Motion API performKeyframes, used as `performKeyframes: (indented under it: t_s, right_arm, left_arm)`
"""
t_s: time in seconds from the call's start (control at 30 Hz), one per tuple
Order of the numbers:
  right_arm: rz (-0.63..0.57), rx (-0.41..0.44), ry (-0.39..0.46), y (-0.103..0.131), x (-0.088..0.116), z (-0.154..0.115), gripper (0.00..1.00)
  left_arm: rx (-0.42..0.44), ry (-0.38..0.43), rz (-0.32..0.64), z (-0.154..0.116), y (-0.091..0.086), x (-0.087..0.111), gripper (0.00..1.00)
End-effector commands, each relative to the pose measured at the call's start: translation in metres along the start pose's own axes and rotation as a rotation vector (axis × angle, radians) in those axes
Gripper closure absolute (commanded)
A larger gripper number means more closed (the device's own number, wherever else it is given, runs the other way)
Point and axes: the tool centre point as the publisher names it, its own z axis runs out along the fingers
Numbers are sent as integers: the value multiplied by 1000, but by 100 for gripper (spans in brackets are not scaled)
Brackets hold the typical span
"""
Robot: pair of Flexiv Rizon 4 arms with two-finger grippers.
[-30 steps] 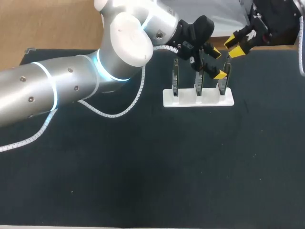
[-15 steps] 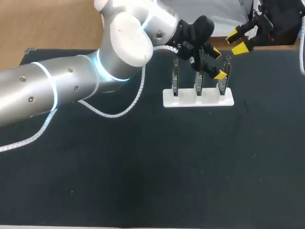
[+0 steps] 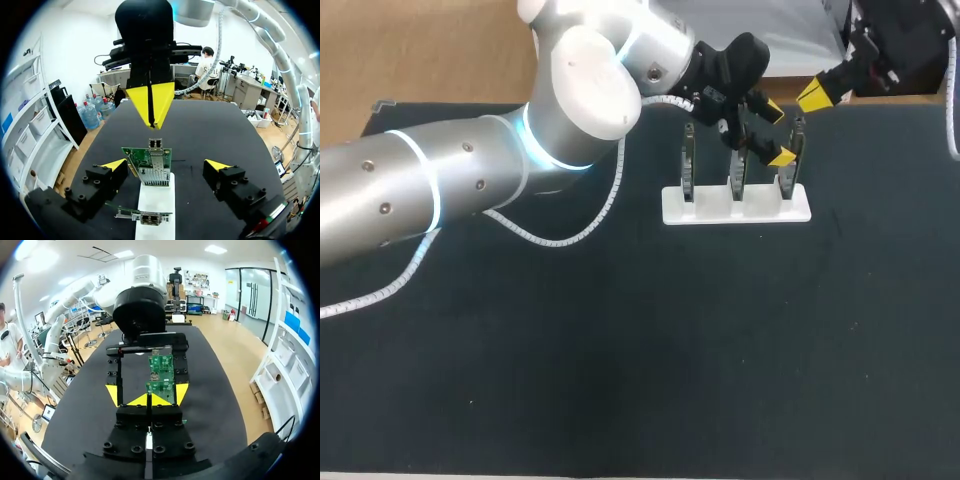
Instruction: Pick up the optical module with the left hand, and insert it into the network port with the right hand.
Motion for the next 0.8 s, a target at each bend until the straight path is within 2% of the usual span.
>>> performKeyframes:
  t_s: [0.03, 0.8]
  right_arm:
    - [6, -7, -4, -3, 3, 1, 100]
    - [22, -22, 12, -2, 11, 9, 100]
  left_arm:
    - [4, 6, -2, 1, 2, -2, 0]
    - [4, 6, -2, 1, 2, -2, 0]
